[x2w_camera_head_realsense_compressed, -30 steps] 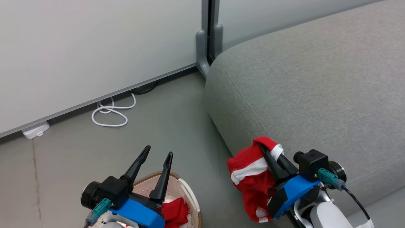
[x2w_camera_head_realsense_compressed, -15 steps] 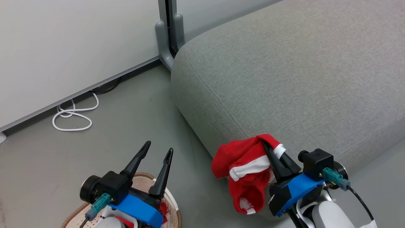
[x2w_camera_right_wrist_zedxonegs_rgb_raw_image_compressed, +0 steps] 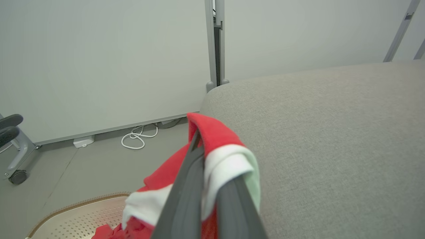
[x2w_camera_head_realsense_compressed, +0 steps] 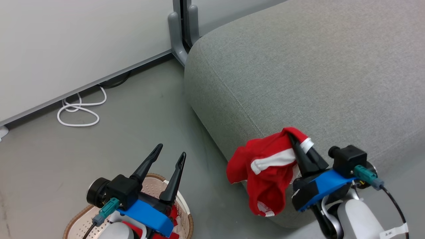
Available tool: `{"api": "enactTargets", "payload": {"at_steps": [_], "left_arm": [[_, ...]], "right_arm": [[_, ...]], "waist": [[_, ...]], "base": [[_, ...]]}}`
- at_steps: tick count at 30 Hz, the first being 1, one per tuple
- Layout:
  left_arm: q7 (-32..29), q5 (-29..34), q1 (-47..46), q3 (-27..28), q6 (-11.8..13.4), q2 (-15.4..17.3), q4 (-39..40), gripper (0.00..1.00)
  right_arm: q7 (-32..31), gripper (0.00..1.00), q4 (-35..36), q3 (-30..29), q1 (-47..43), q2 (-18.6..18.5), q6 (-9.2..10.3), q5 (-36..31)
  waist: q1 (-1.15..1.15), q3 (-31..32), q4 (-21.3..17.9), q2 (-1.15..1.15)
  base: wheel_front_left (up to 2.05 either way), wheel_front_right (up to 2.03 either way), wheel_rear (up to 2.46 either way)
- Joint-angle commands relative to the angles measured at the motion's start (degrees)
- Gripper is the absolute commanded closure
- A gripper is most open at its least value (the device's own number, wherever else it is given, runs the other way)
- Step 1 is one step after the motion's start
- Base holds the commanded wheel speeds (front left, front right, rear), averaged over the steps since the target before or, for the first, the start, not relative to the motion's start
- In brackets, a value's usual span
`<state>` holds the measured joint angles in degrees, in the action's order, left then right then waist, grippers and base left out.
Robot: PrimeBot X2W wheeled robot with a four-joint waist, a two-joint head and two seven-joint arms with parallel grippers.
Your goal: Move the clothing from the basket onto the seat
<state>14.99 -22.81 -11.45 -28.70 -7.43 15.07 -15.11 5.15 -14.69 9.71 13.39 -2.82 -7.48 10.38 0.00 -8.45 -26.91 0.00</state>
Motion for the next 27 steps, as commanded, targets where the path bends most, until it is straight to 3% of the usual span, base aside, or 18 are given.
{"api": "enactTargets", "payload": {"at_steps": [1, 7, 15, 21, 27], "left_arm": [[0.3, -0.2, -1.4, -0.3, -0.1, 0.5, 0.1, 0.0], [0.3, 0.2, -4.0, -1.8, -0.1, 2.6, 1.0, 0.0], [0.2, 1.2, -9.1, -4.9, -0.1, 4.8, 3.3, 0.0], [0.1, 1.5, -12.4, -6.1, -0.1, 6.1, 5.2, 0.0], [-0.1, 2.3, -14.0, -5.5, 0.5, 7.6, 7.9, 0.0]], "right_arm": [[0.7, 1.0, 0.3, -1.1, 2.0, -0.1, -0.03, 0.3], [0.3, 1.0, 1.9, -6.7, 9.4, -0.1, -0.03, -0.4], [-4.6, 1.0, 6.5, -19.3, 23.4, -0.5, -0.03, -2.6], [-12.9, 1.0, 7.9, -26.8, 35.0, -6.6, -0.03, -3.1], [-16.7, 1.0, 4.4, -36.1, 45.1, -14.1, -0.02, -2.5]], "waist": [[0.0, -1.4, 1.2, 0.0], [0.0, -6.8, 3.6, 0.0], [0.0, -15.7, 7.3, 0.0], [0.0, -21.6, 10.2, 0.0], [0.0, -27.1, 12.5, 0.0]], "base": [[0.0, 0.0, 0.0], [0.0, 0.0, 0.0], [0.0, 0.0, 0.0], [0.0, 0.0, 0.0], [0.0, 0.0, 0.0]]}}
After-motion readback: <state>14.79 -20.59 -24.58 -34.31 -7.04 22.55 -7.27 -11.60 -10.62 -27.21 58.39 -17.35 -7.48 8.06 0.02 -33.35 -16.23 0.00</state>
